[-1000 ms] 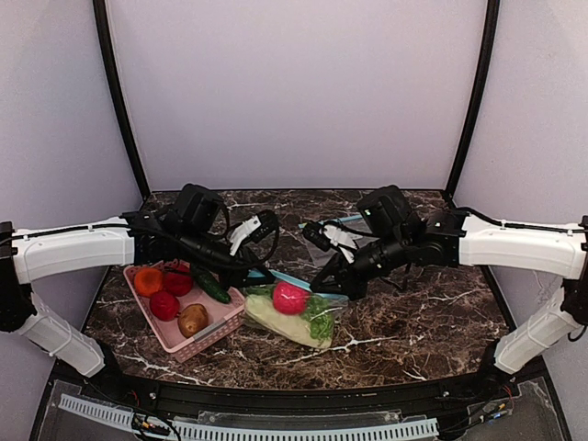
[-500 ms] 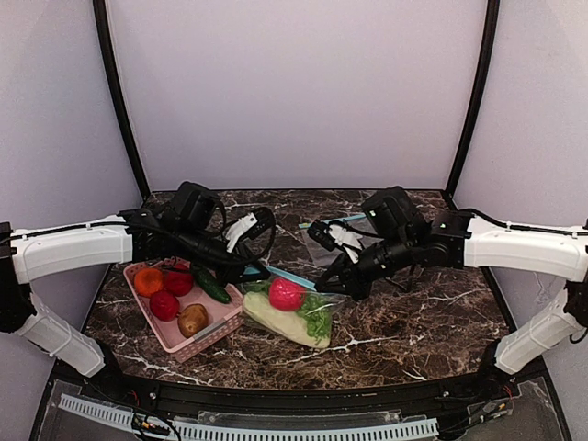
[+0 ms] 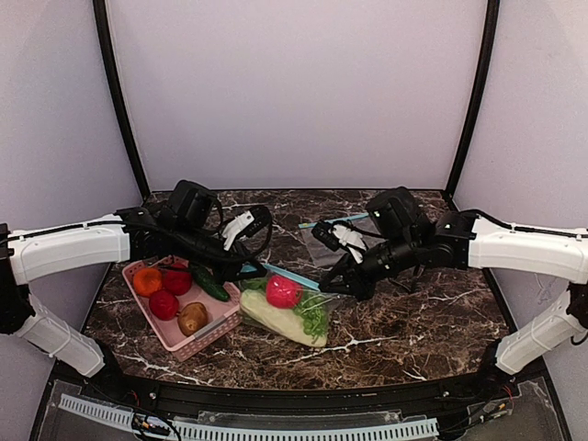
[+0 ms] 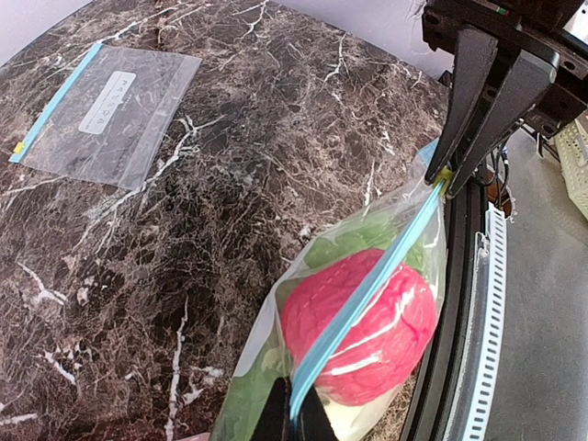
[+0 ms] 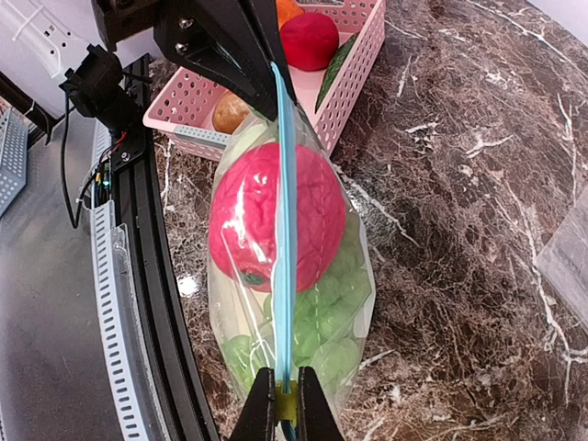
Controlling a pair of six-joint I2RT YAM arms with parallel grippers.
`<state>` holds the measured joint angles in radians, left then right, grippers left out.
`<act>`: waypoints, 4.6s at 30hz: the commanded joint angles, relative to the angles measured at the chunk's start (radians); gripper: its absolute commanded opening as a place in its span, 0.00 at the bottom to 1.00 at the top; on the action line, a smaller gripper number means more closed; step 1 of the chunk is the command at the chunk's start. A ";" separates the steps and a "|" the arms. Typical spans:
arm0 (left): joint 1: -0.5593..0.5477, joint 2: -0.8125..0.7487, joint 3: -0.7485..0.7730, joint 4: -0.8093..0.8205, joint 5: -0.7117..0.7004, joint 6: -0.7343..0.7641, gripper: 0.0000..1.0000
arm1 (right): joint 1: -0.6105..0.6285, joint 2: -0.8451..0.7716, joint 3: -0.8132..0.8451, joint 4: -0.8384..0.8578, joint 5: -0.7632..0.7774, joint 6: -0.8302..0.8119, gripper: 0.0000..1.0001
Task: Place the food in the zip-top bag and seal the zipper
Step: Zip the zipper on the zipper food storage bag, then place the zipper food storage bag at the center of the board, then reset both arms
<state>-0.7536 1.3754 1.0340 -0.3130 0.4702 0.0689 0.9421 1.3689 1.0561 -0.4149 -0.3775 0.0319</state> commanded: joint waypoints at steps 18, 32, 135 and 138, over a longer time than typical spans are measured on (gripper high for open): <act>0.051 -0.043 0.036 -0.047 -0.122 0.006 0.01 | -0.019 -0.059 -0.045 -0.116 0.022 0.024 0.00; 0.053 -0.038 0.038 -0.055 -0.164 0.004 0.01 | -0.024 -0.084 -0.065 -0.131 0.044 0.039 0.00; 0.728 -0.516 -0.657 0.658 -0.867 -0.219 0.99 | -0.781 -0.507 -0.743 0.804 0.448 0.149 0.98; 0.728 -0.499 -0.727 0.781 -0.883 -0.182 0.99 | -0.781 -0.494 -0.807 0.925 0.480 0.108 0.99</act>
<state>-0.0307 0.8692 0.3874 0.2615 -0.3576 -0.1799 0.1642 0.8661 0.3183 0.2916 0.0345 0.2379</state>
